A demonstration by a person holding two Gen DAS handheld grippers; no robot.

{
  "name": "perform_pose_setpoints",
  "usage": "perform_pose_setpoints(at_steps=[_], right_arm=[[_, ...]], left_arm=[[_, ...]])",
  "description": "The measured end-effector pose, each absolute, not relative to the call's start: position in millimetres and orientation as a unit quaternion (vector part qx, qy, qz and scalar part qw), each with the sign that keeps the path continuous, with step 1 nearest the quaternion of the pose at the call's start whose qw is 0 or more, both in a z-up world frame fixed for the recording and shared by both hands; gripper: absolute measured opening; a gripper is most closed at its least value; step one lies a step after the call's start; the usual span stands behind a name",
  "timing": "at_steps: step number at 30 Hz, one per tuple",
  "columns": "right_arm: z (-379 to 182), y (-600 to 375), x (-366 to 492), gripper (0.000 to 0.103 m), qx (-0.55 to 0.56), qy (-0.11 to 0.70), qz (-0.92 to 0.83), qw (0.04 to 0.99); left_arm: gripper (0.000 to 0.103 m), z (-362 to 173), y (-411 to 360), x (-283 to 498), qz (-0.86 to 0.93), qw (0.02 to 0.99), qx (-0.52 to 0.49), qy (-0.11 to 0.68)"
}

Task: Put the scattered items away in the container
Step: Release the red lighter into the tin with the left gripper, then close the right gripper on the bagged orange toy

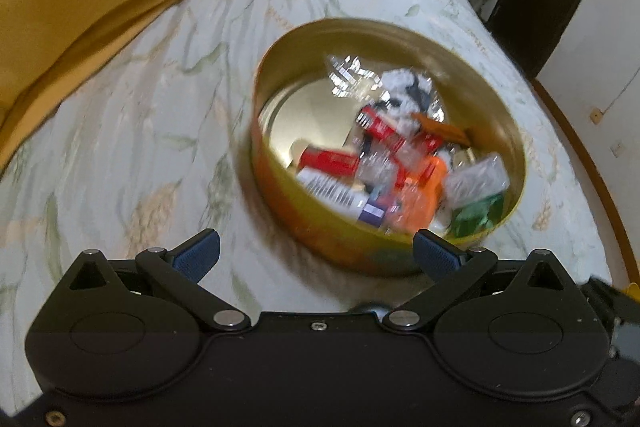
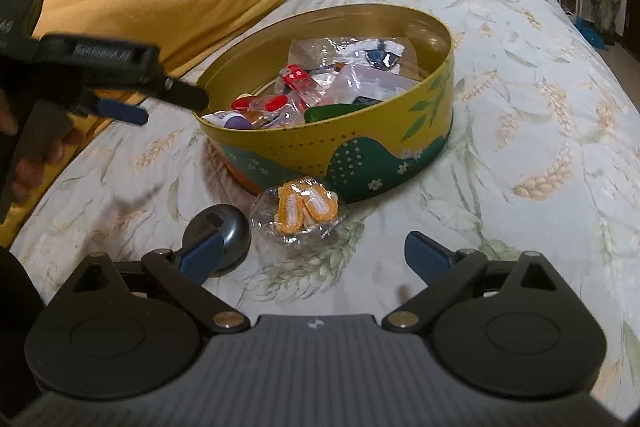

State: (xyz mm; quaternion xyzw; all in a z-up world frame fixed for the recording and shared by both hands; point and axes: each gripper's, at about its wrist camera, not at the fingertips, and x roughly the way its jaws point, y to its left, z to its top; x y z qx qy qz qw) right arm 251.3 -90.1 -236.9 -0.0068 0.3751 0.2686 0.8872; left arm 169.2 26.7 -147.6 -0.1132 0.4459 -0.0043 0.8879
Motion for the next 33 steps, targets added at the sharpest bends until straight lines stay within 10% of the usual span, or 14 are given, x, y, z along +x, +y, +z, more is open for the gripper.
perform_pose_setpoints(at_steps=[16, 22, 29, 33], right_arm=[[-245.4, -54.8, 285.4, 0.092, -0.05, 0.402, 0.274, 0.872], [-251.1, -41.0, 297.5, 0.077, -0.063, 0.42, 0.272, 0.863], [-251.9, -34.1, 300.4, 0.037, -0.066, 0.442, 0.273, 0.852], [-241.0, -35.6, 291.1, 0.034, -0.073, 0.443, 0.28, 0.849]], left_arm=[[0.102, -181.9, 25.8, 133.6, -0.006, 0.869, -0.121, 0.48], [0.102, -188.6, 18.9, 129.7, -0.012, 0.865, -0.122, 0.487], [0.102, -193.9, 11.9, 127.9, -0.021, 0.861, -0.117, 0.494], [0.102, -194.6, 8.1, 128.2, -0.028, 0.861, -0.115, 0.494]])
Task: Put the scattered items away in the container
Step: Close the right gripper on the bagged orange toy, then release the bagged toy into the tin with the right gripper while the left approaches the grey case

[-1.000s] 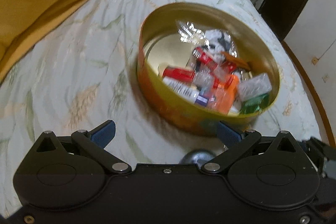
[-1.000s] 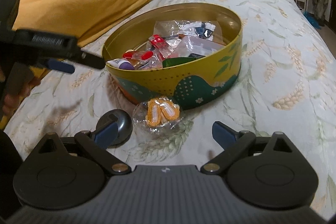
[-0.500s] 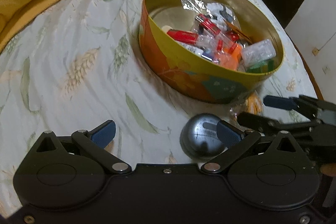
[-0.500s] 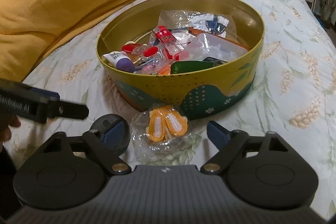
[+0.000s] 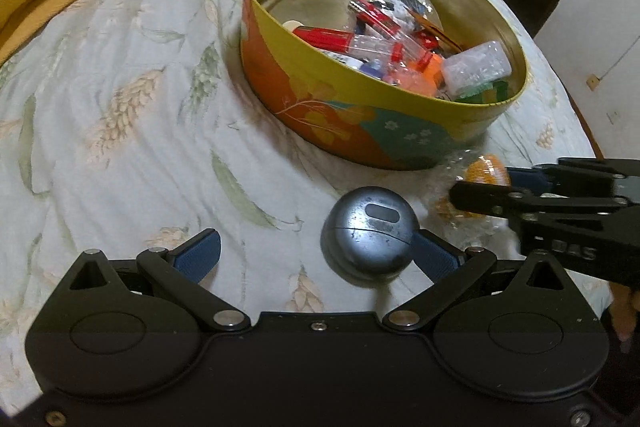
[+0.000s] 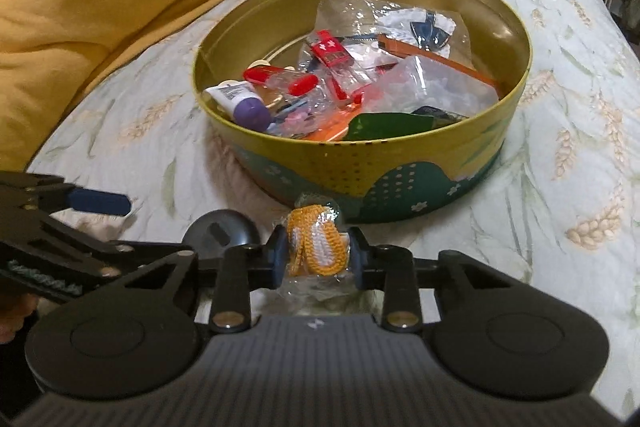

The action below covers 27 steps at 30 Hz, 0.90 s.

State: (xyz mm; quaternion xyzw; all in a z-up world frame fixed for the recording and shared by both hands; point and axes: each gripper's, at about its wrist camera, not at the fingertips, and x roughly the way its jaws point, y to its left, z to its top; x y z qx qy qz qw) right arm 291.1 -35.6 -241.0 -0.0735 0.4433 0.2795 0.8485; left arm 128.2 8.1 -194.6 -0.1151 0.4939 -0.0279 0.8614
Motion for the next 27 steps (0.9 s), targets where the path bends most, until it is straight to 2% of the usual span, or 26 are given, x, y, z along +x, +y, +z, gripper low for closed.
perform_pose_setpoints(at_steps=[16, 27], right_arm=[[-171.5, -98.3, 271.6, 0.034, -0.052, 0.424, 0.251, 0.869], [-117.6, -122.3, 289.4, 0.034, -0.044, 0.384, 0.232, 0.893]], left_arm=[[0.102, -196.4, -10.5, 128.5, -0.041, 0.863, -0.106, 0.492], [0.102, -197.3, -24.1, 134.1, -0.048, 0.864, -0.098, 0.492]])
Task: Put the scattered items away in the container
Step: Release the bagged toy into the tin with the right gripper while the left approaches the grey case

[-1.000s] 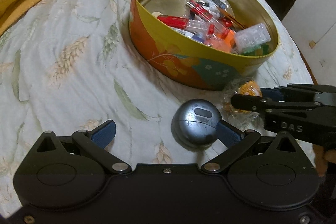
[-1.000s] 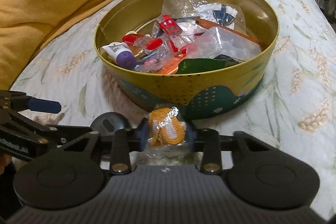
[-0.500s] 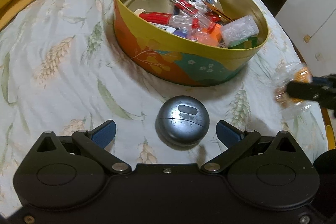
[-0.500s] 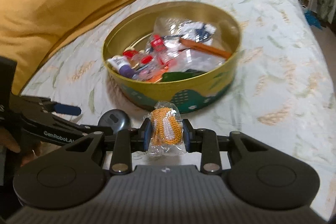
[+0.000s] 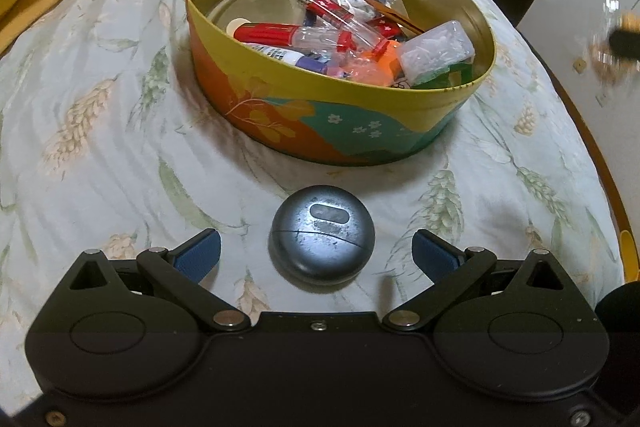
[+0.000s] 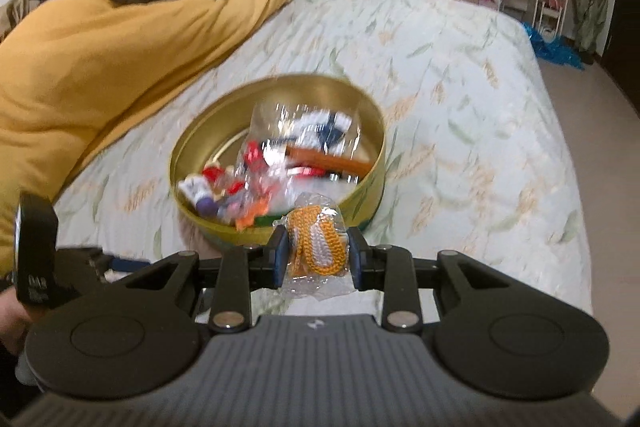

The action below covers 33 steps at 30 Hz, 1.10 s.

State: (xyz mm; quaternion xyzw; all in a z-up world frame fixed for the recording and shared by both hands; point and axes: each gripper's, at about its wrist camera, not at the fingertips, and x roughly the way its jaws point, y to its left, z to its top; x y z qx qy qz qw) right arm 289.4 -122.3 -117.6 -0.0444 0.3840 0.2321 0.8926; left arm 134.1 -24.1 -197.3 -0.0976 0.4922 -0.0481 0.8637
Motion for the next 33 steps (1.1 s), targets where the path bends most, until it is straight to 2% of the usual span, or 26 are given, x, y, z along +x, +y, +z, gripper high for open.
perform_pose_setpoints(at_steps=[11, 26, 28, 30, 32, 33], right_arm=[[-84.2, -95.6, 310.4, 0.034, -0.056, 0.348, 0.259, 0.899], [-81.8, -29.2, 351.6, 0.034, -0.056, 0.329, 0.273, 0.902], [-82.2, -26.3, 355.8, 0.046, -0.052, 0.325, 0.261, 0.907], [-82.5, -27.4, 360.0, 0.078, -0.038, 0.325, 0.245, 0.913], [-82.1, -33.6, 359.9, 0.098, -0.019, 0.323, 0.225, 0.919], [-82.1, -37.4, 357.8, 0.1, -0.015, 0.317, 0.219, 0.923]], left_arm=[[0.102, -197.3, -28.5, 141.1, -0.053, 0.865, -0.091, 0.49], [0.102, -208.8, -35.5, 148.0, -0.054, 0.86, -0.076, 0.502], [0.102, -209.9, -36.7, 148.7, -0.056, 0.859, -0.075, 0.504], [0.102, -211.0, -38.9, 149.7, -0.058, 0.858, -0.073, 0.505], [0.102, -212.1, -40.7, 151.1, -0.062, 0.857, -0.072, 0.506], [0.102, -212.6, -41.3, 151.8, -0.062, 0.857, -0.072, 0.506]])
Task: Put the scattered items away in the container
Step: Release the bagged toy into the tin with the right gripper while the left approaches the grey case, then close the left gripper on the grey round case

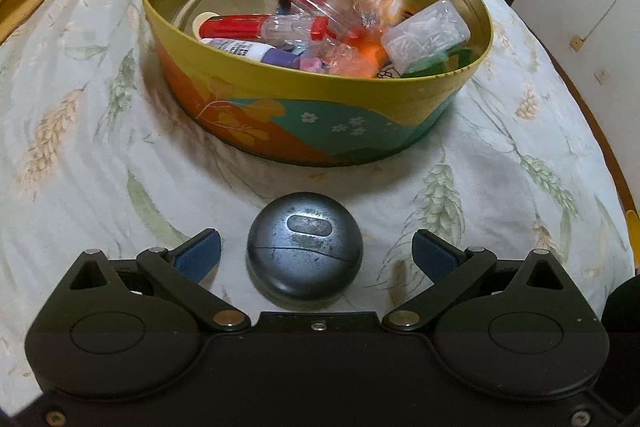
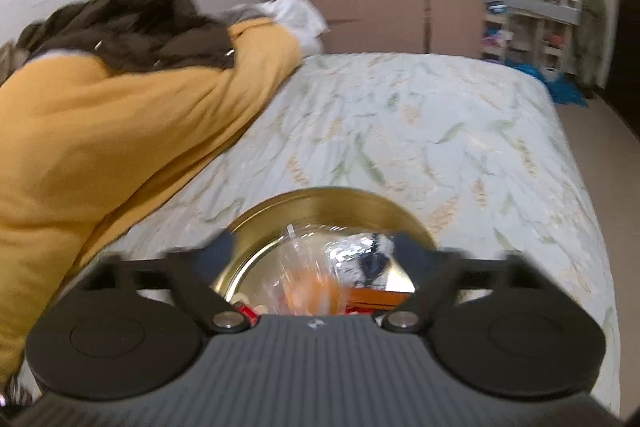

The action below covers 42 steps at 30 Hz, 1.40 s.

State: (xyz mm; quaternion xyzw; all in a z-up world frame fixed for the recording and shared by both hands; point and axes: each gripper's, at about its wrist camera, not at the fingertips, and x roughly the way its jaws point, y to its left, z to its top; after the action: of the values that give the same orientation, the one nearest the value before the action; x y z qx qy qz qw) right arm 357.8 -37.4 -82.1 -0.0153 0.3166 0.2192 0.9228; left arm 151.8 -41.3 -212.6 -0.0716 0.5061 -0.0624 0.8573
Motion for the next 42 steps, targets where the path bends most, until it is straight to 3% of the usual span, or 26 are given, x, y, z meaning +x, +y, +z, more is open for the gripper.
perform_pose_setpoints(at_steps=[19, 25, 29, 42], right_arm=[[-126.6, -110.2, 290.7, 0.103, -0.001, 0.352, 0.194, 0.916], [-149.4, -124.2, 275.1, 0.103, 0.011, 0.374, 0.178, 0.91], [-167.3, -131.0, 265.6, 0.103, 0.015, 0.394, 0.171, 0.903], [-192.4, -136.5, 251.4, 0.103, 0.029, 0.407, 0.16, 0.899]], left_arm=[[0.099, -225.1, -50.4, 159.9, -0.052, 0.854, -0.048, 0.515], [0.084, -226.6, -55.8, 157.3, -0.032, 0.859, -0.023, 0.51], [0.059, -223.5, -54.9, 155.5, -0.018, 0.863, -0.019, 0.504], [0.058, -211.6, -45.0, 128.1, -0.016, 0.858, -0.056, 0.511]])
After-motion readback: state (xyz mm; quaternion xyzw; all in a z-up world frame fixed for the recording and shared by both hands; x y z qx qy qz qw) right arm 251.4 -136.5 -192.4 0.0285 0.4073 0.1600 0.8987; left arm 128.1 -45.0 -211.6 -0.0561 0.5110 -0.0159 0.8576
